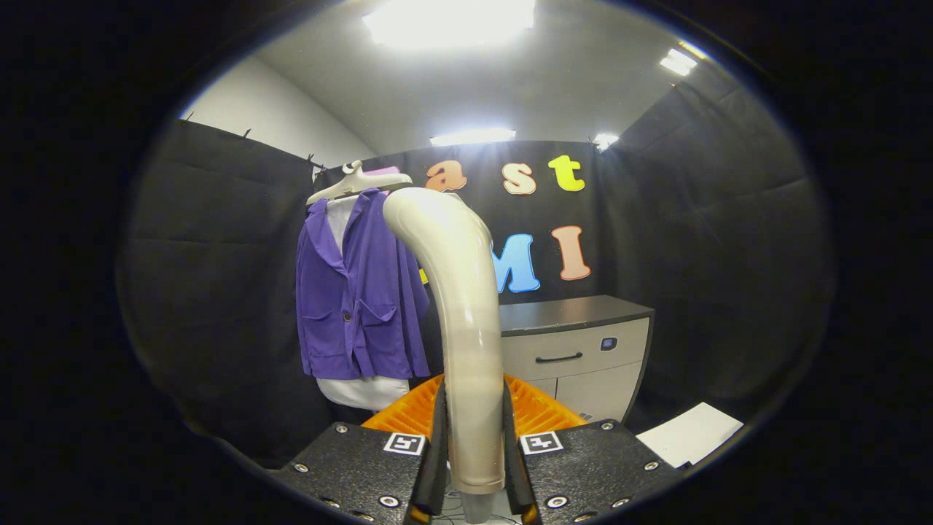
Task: Iron the clothes twice with a garment steamer, once on the left side and once on the right side.
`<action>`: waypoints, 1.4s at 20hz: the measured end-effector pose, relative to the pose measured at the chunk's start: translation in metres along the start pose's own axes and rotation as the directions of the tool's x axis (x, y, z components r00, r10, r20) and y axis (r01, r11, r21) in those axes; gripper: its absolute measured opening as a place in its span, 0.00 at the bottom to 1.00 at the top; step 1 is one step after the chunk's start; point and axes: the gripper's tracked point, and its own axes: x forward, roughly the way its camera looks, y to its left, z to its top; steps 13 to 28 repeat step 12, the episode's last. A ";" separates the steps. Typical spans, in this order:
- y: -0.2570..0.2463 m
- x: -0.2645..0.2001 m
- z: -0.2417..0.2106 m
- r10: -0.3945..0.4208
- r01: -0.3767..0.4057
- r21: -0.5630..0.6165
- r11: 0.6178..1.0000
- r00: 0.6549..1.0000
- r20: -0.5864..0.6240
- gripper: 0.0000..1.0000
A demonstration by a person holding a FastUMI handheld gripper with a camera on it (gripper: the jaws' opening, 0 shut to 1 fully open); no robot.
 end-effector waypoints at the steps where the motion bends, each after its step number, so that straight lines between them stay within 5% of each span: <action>1: -0.002 0.002 0.001 -0.002 0.002 0.002 1.000 1.000 -0.002 0.33; 28: -0.006 0.030 -0.005 -0.005 0.005 -0.012 1.000 1.000 -0.029 0.33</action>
